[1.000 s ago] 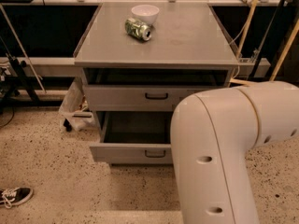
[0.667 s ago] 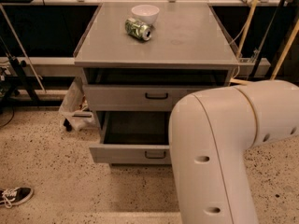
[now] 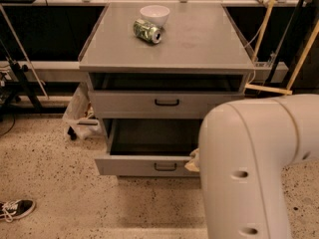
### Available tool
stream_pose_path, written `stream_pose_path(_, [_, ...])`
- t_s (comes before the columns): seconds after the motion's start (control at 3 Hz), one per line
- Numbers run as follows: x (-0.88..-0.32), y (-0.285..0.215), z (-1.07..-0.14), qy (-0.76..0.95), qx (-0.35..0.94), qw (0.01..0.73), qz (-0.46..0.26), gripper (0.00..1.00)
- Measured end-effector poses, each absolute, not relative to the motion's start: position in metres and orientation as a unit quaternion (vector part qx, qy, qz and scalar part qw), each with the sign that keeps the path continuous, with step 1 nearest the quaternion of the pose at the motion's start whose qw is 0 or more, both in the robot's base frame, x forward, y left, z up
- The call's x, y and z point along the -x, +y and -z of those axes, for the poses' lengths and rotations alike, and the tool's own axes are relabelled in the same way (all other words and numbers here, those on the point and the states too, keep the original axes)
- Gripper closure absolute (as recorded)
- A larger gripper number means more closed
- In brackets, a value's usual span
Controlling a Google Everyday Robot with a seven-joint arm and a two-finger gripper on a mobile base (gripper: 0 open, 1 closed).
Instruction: Open middle drawer
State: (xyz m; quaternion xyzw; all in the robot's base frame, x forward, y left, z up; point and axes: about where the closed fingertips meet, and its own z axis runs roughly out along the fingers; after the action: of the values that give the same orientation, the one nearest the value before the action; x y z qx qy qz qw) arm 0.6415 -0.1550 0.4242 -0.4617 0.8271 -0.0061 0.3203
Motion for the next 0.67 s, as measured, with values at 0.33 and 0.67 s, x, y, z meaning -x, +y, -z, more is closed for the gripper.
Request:
stream_pose_path(0.33, [-0.6296, -0.151, -0.4238, 0.825, 0.461, 0.327, -0.013, 1.0])
stream_pose_path(0.67, [-0.6295, -0.151, -0.4273, 0.825, 0.461, 0.327, -0.013, 1.0])
